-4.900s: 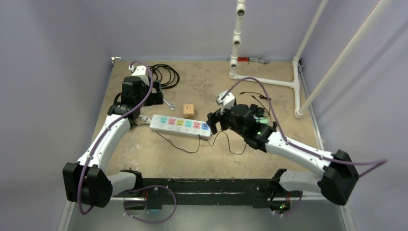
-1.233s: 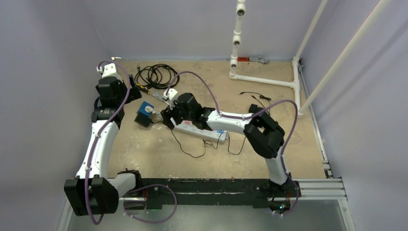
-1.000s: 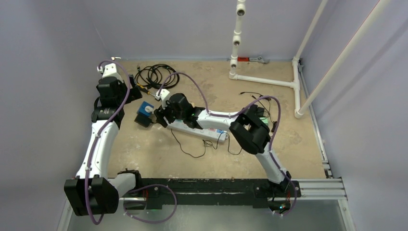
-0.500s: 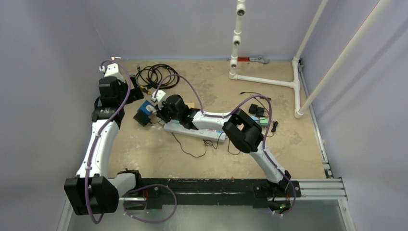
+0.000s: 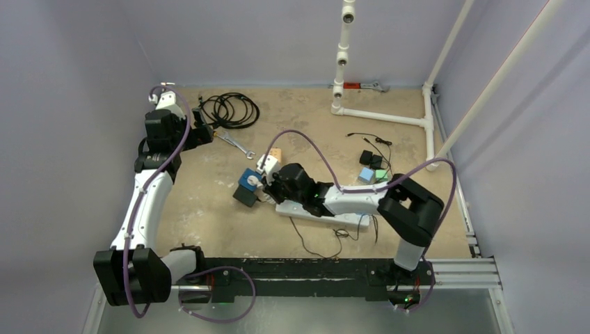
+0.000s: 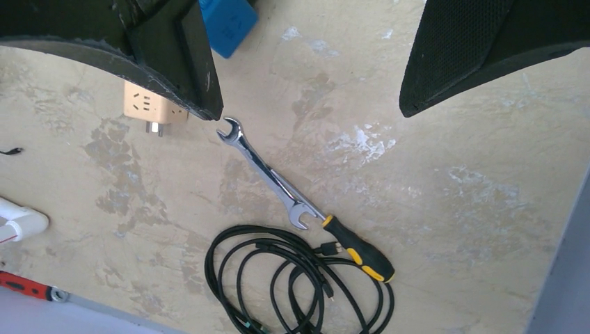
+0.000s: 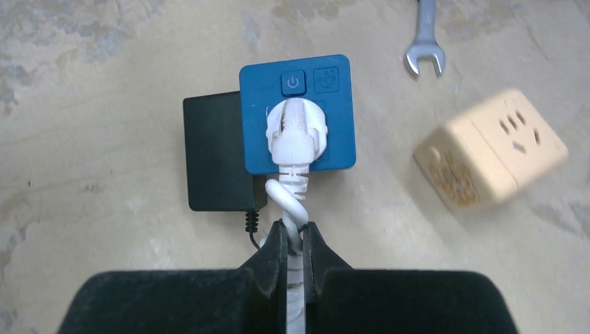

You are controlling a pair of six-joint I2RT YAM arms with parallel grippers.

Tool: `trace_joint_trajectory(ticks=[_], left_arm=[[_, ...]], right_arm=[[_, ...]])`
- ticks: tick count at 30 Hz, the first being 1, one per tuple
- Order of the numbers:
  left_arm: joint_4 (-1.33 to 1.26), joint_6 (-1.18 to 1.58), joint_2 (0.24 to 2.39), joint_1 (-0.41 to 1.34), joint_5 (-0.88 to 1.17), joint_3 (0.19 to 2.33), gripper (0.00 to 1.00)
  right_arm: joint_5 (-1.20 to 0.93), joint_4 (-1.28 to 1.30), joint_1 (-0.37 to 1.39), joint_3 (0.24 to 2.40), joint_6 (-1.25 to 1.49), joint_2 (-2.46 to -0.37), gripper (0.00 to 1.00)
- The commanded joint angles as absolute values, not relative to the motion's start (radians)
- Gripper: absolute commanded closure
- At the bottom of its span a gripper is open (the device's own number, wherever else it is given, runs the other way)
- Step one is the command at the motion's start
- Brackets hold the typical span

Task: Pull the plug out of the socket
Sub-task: Move the socket to the center of the board, then pick up the socket from the center of the board.

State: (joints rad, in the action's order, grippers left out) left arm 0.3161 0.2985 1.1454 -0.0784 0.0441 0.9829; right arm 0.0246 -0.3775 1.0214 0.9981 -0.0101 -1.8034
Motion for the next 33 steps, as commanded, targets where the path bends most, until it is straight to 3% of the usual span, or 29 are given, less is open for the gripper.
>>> trace_joint_trajectory(ticks=[1,5,7,9,11,15,21,33], left_arm=[[0.272,0.323,1.153,-0.084,0.107,0.973,0.03],[0.271,0.326,1.156,-0.083,0.117,0.968,0.03],[0.269,0.326,1.156,-0.078,0.12,0.966,0.03],[0.27,0.323,1.158,-0.072,0.122,0.966,0.04],[0.27,0.319,1.16,-0.063,0.12,0.965,0.04],[0.272,0.31,1.163,-0.039,0.113,0.965,0.04],[0.275,0.303,1.181,0.017,0.12,0.967,0.04],[0.275,0.304,1.204,0.036,0.157,0.971,0.04]], right_arm=[[0.106,-0.432,1.022,0.871,0.055,-1.666,1.0],[0.113,-0.423,1.022,0.798,0.094,-1.611,0.96],[0.118,-0.421,1.022,0.781,0.113,-1.595,0.72],[0.122,-0.415,1.023,0.778,0.123,-1.578,0.61],[0.12,-0.403,1.022,0.788,0.136,-1.558,0.43],[0.11,-0.355,1.022,0.839,0.165,-1.526,0.27],[0.107,-0.26,1.022,0.948,0.197,-1.604,0.21],[0.123,-0.177,1.022,0.984,0.162,-1.663,0.28]])
